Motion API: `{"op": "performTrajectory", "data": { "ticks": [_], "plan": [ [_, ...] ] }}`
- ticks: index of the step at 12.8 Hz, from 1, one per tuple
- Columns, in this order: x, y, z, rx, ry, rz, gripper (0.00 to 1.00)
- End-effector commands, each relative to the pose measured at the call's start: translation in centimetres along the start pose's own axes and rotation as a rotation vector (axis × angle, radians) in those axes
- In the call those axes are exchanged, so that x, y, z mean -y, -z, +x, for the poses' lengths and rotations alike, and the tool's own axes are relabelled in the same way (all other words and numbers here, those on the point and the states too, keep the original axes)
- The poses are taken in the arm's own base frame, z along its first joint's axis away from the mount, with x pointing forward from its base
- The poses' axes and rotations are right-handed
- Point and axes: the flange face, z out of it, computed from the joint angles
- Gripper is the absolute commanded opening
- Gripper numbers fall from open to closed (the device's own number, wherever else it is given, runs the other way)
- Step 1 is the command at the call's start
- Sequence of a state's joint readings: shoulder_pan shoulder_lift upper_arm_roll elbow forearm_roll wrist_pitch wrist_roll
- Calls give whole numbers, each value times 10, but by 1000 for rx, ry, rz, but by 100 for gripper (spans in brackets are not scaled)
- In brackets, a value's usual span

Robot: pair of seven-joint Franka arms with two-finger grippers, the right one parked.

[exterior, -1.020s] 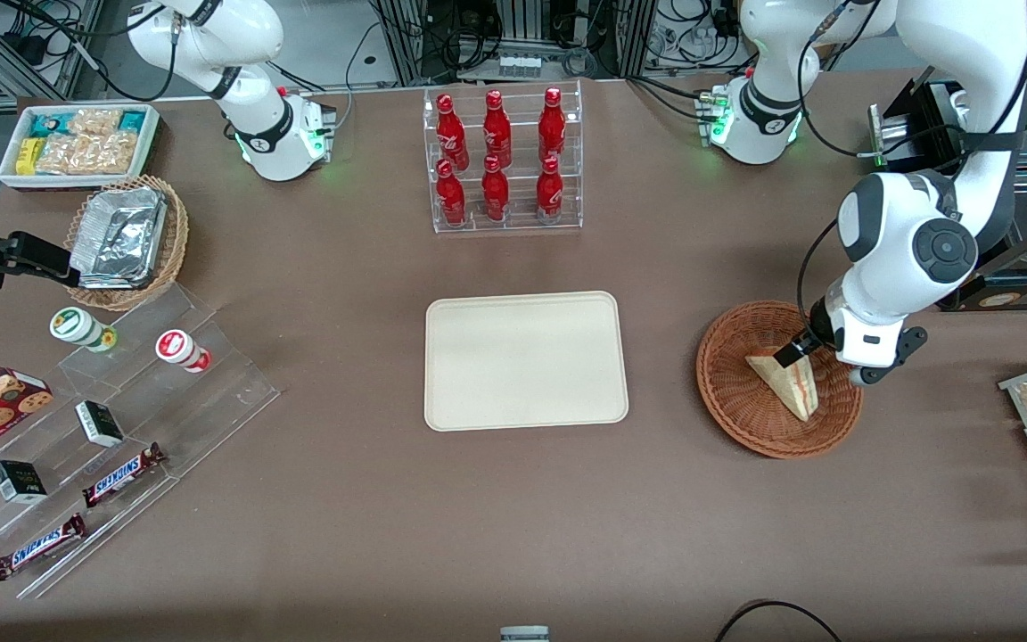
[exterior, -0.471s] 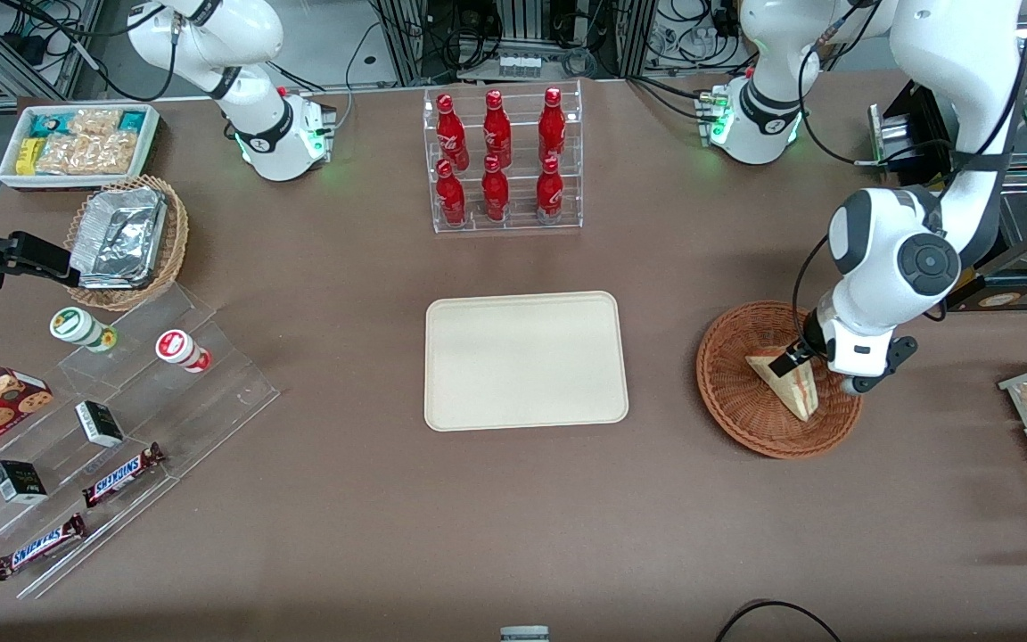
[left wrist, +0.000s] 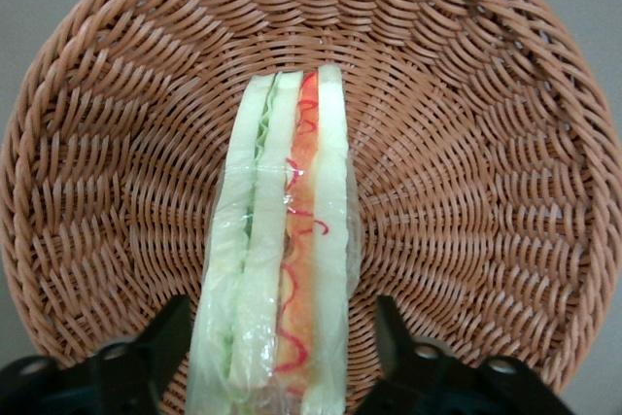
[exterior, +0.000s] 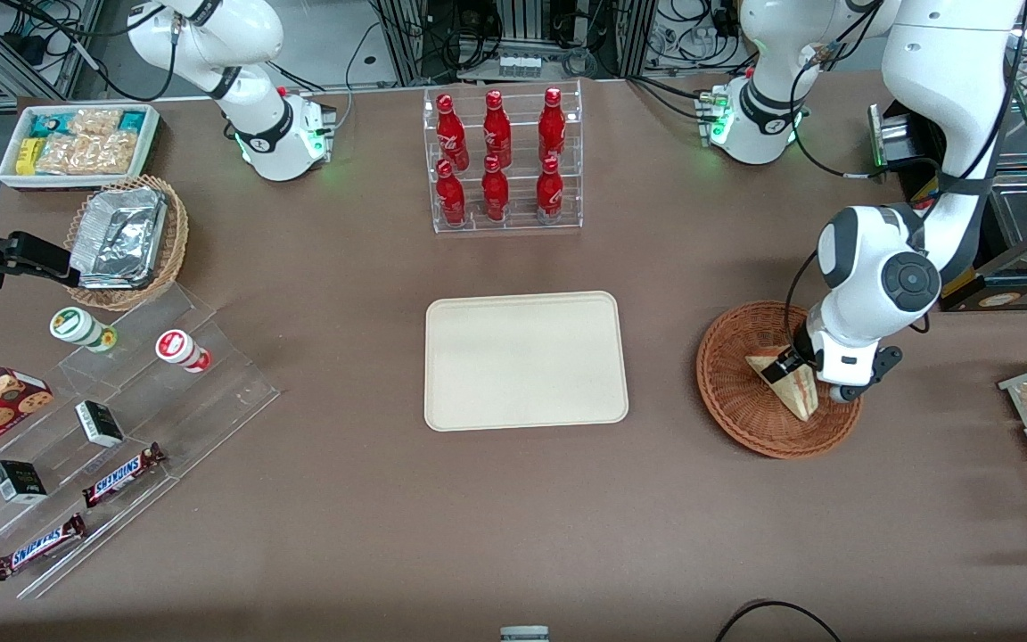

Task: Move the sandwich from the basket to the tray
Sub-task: 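Close the left gripper on the wrapped triangular sandwich, then lift the sandwich and carry it with the left gripper over the cream tray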

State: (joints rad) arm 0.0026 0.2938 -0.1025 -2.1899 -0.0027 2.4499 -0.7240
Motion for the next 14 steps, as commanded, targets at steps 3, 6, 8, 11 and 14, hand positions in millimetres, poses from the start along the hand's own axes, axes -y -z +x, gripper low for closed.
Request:
{"op": "performTrajectory", "data": {
  "ticks": [3, 6, 8, 11, 14],
  "plan": [
    [2, 8, 1, -6, 4, 16, 0],
    [0, 42, 7, 0, -36, 28, 0],
    [-11, 77, 6, 40, -53, 66, 0],
    [-54, 112, -16, 90, -132, 113, 0],
    [-104, 107, -70, 95, -244, 123, 0]
  ]
}}
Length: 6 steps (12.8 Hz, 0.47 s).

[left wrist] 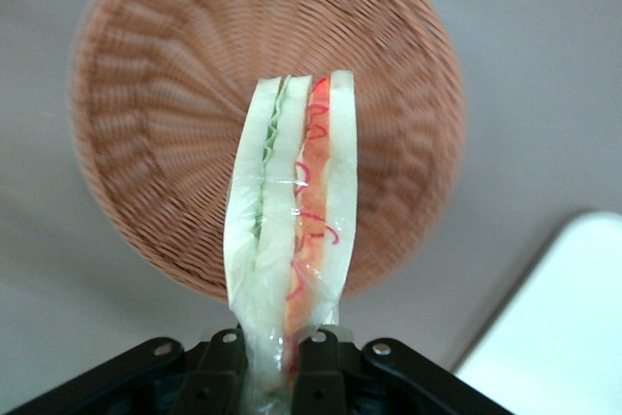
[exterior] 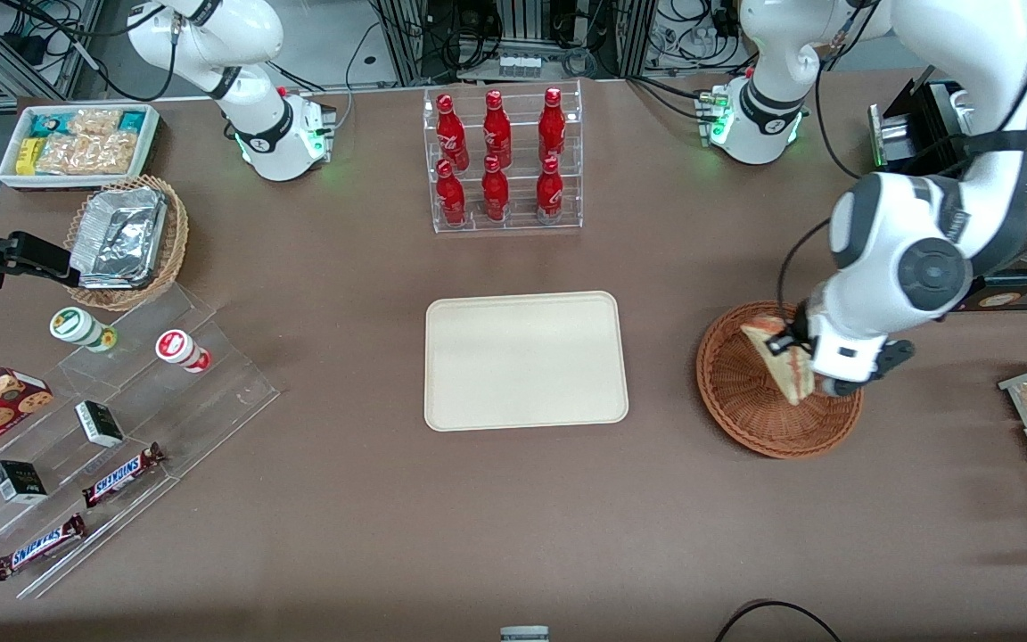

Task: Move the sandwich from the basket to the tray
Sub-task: 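Lift the sandwich and carry it with the left gripper over the cream tray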

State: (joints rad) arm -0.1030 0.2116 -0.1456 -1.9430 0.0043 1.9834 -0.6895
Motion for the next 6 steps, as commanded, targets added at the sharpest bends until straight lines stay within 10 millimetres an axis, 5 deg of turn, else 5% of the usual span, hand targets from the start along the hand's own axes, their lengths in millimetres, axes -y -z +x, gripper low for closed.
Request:
{"op": "performTrajectory", "data": {
  "ticks": [1, 6],
  "plan": [
    [-61, -8, -36, -4, -100, 24, 0],
    [-185, -30, -92, -8, -215, -10, 0]
  ]
}}
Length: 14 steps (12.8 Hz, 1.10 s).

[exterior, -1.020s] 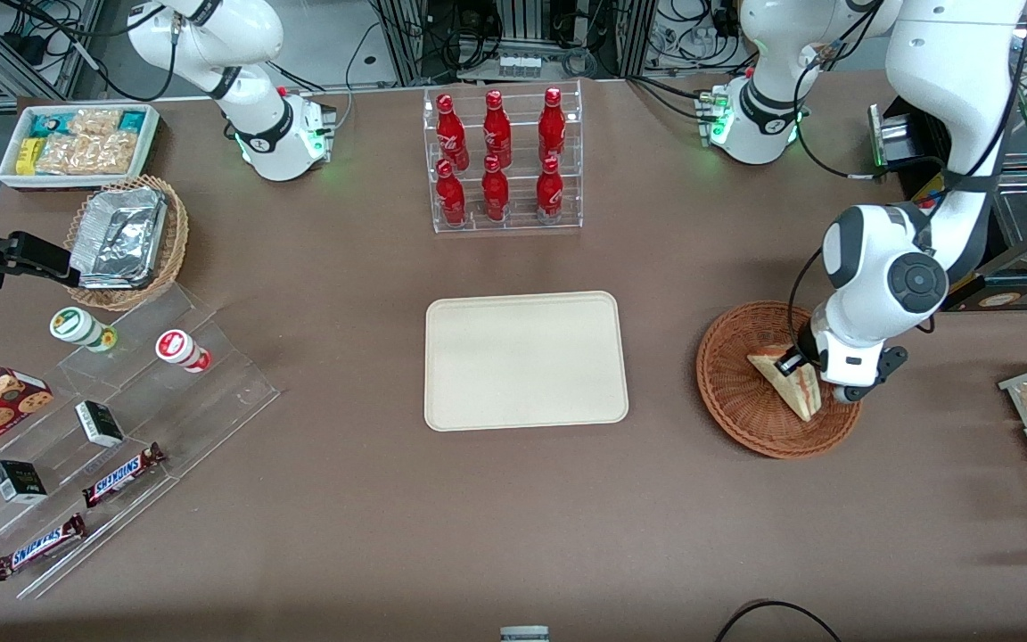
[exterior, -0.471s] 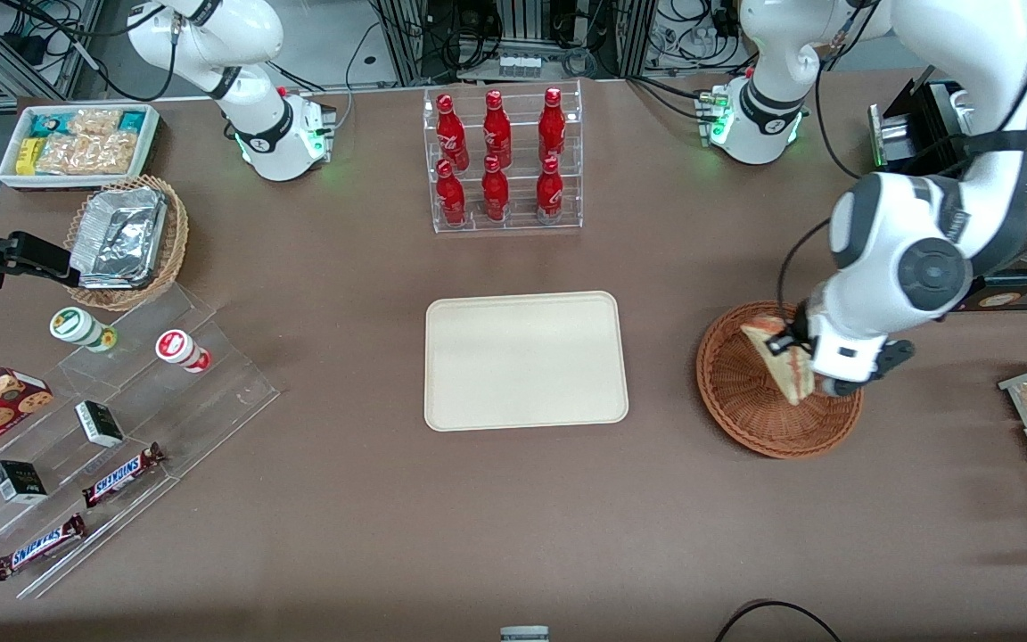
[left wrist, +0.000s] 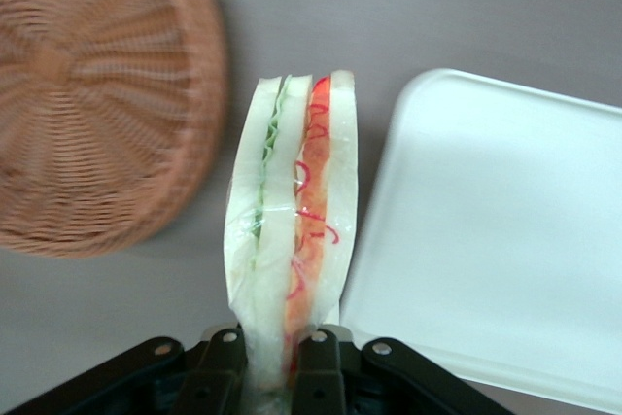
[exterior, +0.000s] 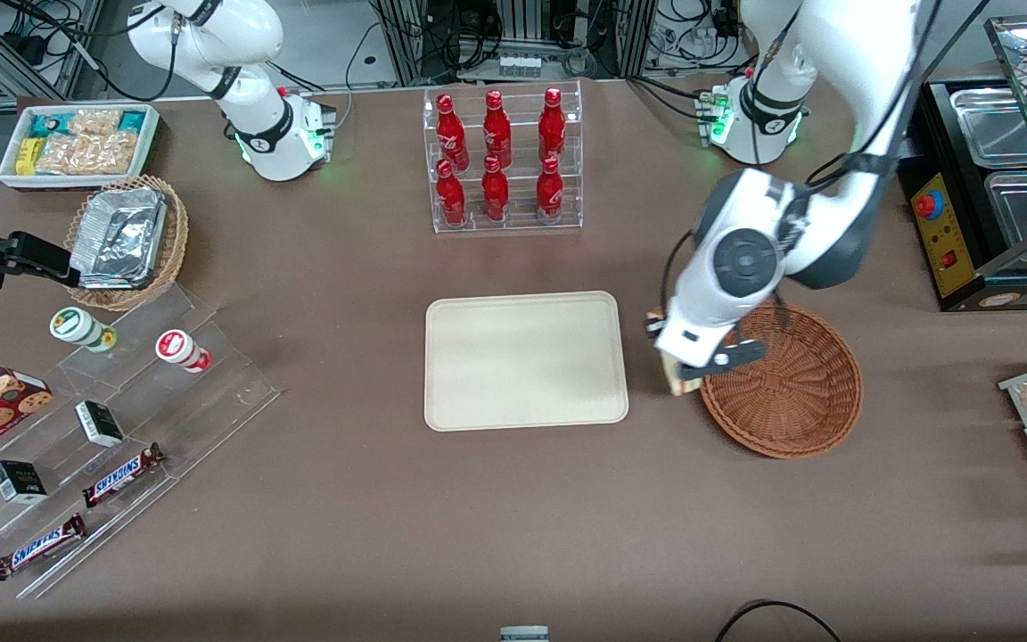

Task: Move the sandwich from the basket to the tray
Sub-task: 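Lift the sandwich and carry it with the left gripper over the cream tray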

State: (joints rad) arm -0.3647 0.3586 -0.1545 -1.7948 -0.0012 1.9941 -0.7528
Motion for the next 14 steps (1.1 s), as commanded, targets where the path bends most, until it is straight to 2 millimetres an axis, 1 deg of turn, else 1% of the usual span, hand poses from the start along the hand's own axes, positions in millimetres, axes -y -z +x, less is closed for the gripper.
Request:
{"op": "performTrajectory", "data": {
  "ticks": [1, 2, 3, 4, 6, 7, 8, 9, 14],
  "plan": [
    [-69, -15, -6, 3, -1, -32, 0],
    [-92, -24, -14, -8, 21, -34, 0],
    [-118, -38, -29, -11, 34, -33, 0],
    [-137, -42, -38, -29, 38, -39, 0],
    [-162, -56, -51, -67, 66, -29, 0],
    [-181, -63, -64, -80, 67, -44, 0],
    [-193, -76, -73, -87, 73, -43, 0],
    [-197, -83, -76, -102, 72, -31, 0],
    [-203, -95, -72, -116, 86, -41, 0]
  ]
}}
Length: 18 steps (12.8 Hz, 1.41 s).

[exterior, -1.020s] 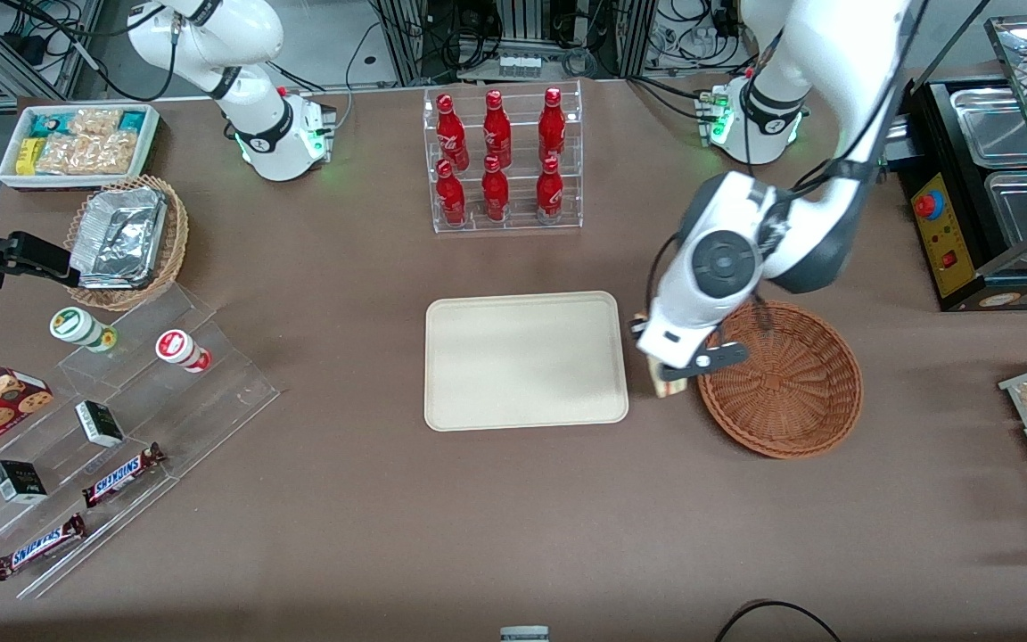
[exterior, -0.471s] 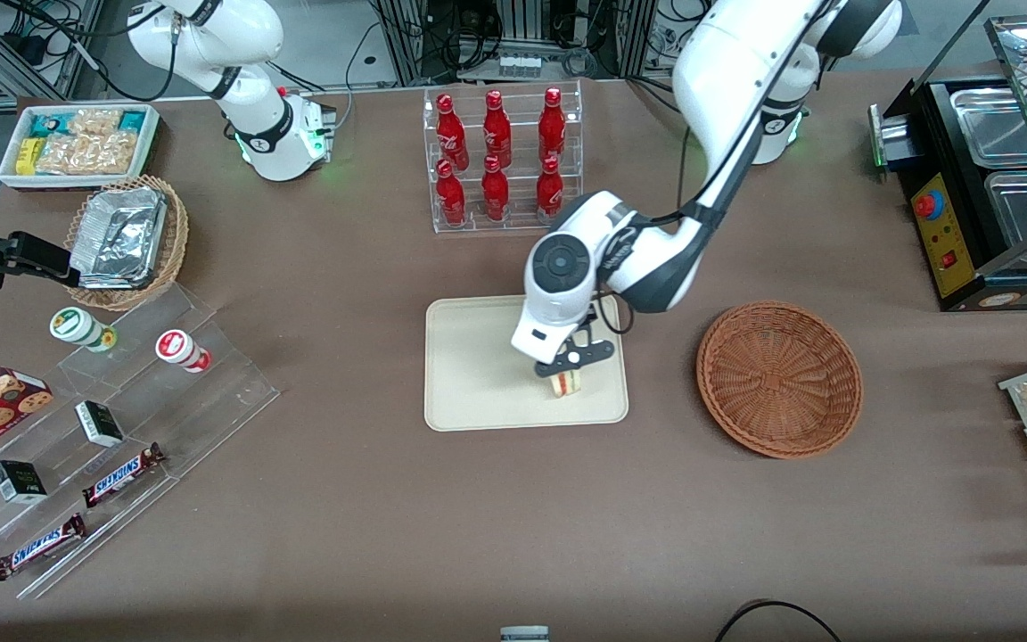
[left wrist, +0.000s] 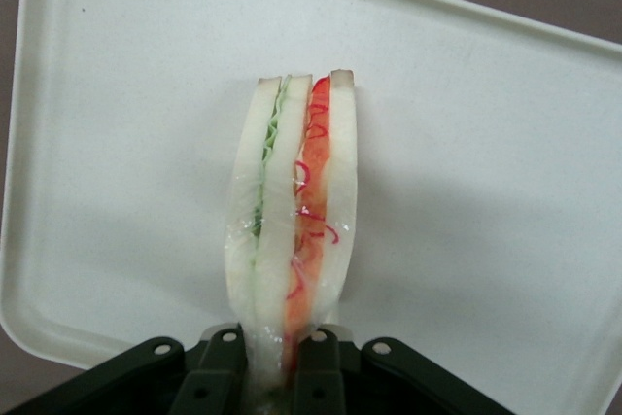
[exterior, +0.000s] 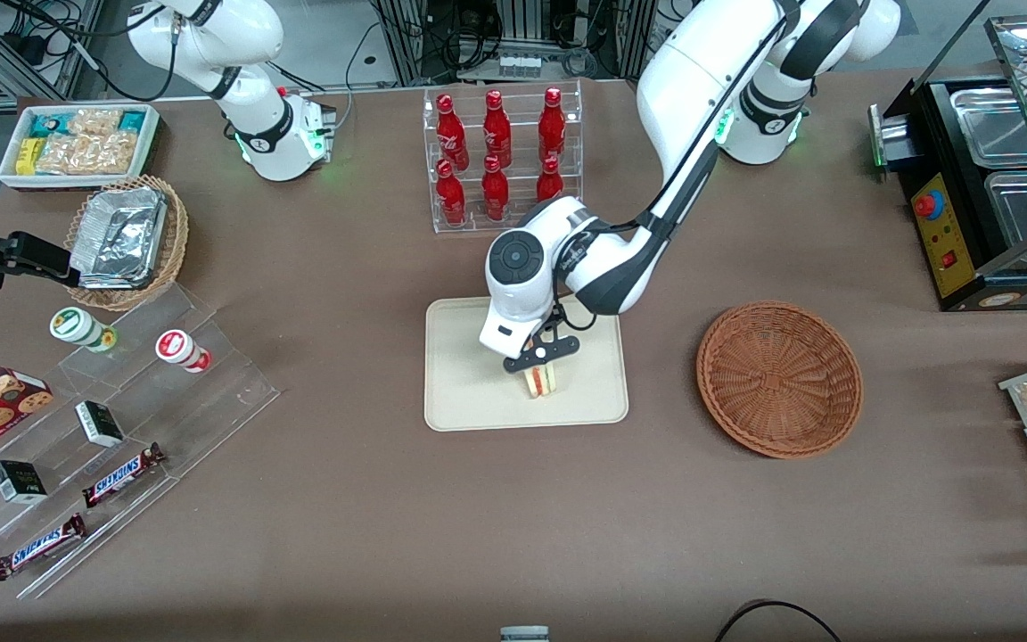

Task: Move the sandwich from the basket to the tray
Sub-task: 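Lift the sandwich and carry it with the left gripper over the cream tray, then lower the sandwich onto the tray and open the left gripper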

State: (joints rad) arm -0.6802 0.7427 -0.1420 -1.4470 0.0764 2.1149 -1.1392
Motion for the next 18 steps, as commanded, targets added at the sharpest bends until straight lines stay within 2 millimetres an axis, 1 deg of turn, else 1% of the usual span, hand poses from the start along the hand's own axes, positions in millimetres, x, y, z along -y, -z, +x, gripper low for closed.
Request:
{"op": "performTrajectory", "data": {
  "ticks": [1, 4, 5, 6, 7, 9, 11, 12, 13, 14, 15, 16, 17, 18],
  "plan": [
    [-8, -2, 4, -25, 28, -19, 0],
    [-8, -6, 4, -19, 68, -21, 0],
    [-8, -7, 4, -16, 70, -20, 20],
    [-8, -8, 6, -14, 74, -21, 84],
    [-10, -3, 7, -19, 72, -27, 100],
    [-9, 14, 10, -33, 63, -33, 100],
    [-8, 23, 7, -29, 57, -13, 100],
    [-7, 39, 8, -33, 52, -6, 100],
    [0, 46, 14, -26, 53, 10, 100],
    [8, 64, 23, -29, 14, 7, 100],
    [14, 78, 24, -19, -35, 17, 100],
    [28, 98, 34, -10, -54, 37, 100],
    [47, 119, 49, -9, -62, 46, 100],
    [62, 132, 58, 2, -117, 64, 100]
  ]
}}
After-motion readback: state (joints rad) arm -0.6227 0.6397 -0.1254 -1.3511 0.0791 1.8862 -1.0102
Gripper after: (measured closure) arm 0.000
